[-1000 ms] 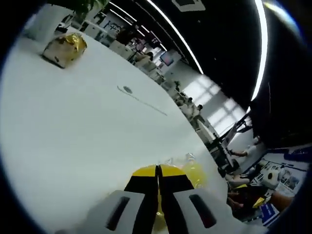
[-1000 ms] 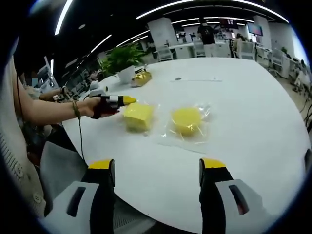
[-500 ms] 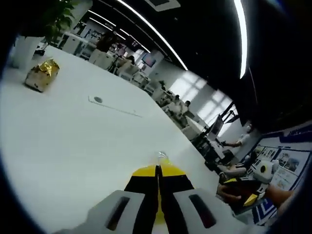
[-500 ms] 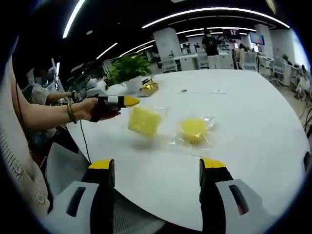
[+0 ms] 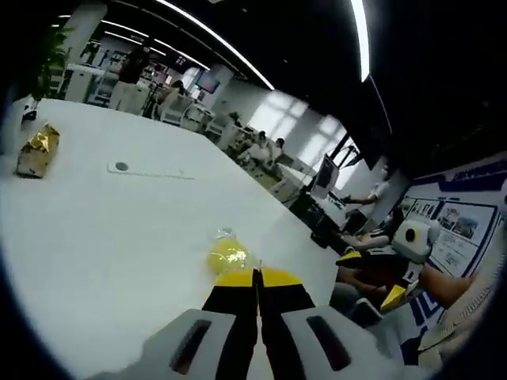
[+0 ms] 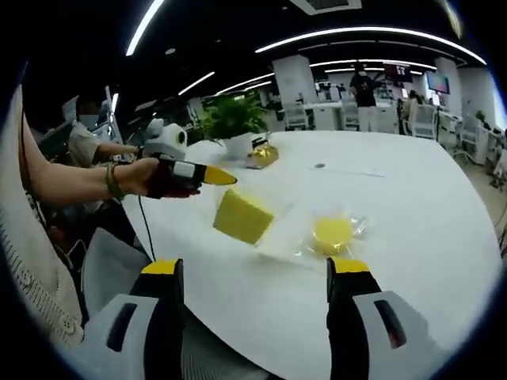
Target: Compare the silicone blocks by pressing each to a similar depth, holding the contact briefly, and releasing to observe deformation and rebound differences across the visible hardness samples.
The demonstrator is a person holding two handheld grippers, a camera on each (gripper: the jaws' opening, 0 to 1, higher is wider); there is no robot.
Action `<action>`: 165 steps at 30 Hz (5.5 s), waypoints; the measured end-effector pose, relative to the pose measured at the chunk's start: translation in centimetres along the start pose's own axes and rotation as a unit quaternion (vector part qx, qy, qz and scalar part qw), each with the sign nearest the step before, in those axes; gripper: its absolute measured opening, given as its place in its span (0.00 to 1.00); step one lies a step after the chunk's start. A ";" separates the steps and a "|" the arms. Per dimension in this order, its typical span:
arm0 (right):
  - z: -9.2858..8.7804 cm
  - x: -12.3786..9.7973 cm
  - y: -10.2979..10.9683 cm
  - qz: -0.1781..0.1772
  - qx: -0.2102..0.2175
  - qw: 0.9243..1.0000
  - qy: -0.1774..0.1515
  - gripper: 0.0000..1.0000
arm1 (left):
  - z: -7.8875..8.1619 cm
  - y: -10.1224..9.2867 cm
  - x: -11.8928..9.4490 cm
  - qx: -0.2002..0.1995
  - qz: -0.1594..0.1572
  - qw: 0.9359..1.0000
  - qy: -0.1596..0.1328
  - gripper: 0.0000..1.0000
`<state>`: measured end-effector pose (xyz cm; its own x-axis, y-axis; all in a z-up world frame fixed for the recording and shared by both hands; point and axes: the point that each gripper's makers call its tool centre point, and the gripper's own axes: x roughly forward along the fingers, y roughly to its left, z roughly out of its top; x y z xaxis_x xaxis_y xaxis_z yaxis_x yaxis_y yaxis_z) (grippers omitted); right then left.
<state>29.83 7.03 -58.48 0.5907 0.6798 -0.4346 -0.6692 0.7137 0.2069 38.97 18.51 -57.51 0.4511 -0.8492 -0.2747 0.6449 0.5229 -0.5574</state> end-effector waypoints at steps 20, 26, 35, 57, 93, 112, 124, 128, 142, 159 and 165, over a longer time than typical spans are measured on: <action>4.8 4.8 1.3 0.073 -0.068 0.995 0.006 0.72 | 4.3 -8.0 -2.4 0.100 -0.091 0.991 0.000 0.00; 5.0 6.0 2.2 0.104 -0.101 0.989 0.030 0.70 | 3.6 -8.9 -3.0 0.137 -0.105 0.985 0.023 0.00; 4.5 7.5 4.2 0.156 -0.139 0.976 0.061 0.63 | 3.6 -10.8 -3.1 0.152 -0.135 0.979 0.031 0.00; 1.9 7.4 7.0 0.239 -0.189 0.946 0.112 0.31 | 1.1 -12.6 -3.5 0.231 -0.182 0.951 0.094 0.00; 2.1 7.8 6.9 0.219 -0.245 0.939 0.103 0.09 | 0.8 -12.0 -3.9 0.250 -0.163 0.950 0.089 0.00; 2.3 8.0 7.2 0.225 -0.250 0.936 0.105 0.09 | 0.9 -11.7 -4.4 0.240 -0.155 0.955 0.080 0.00; 2.5 7.6 7.6 0.231 -0.257 0.934 0.089 0.14 | 1.1 -12.0 -4.7 0.190 -0.162 0.966 0.071 0.00; 2.6 7.6 7.5 0.233 -0.260 0.933 0.085 0.16 | 1.2 -12.0 -4.7 0.187 -0.161 0.967 0.067 0.00; 2.7 7.4 7.4 0.228 -0.256 0.936 0.081 0.23 | 1.3 -12.0 -4.7 0.184 -0.167 0.967 0.062 0.00; 3.2 7.4 6.9 0.207 -0.236 0.948 0.058 0.33 | 1.9 -11.1 -4.5 0.153 -0.157 0.975 0.039 0.00; 4.2 6.9 6.0 0.170 -0.188 0.967 0.017 0.39 | 1.8 -10.0 -4.4 0.135 -0.140 0.981 0.027 0.00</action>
<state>31.79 16.66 -56.56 0.2971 0.8543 -0.4265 -0.9426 0.3338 0.0122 31.64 17.11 -49.32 0.2042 -0.9612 -0.1852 0.8816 0.2629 -0.3919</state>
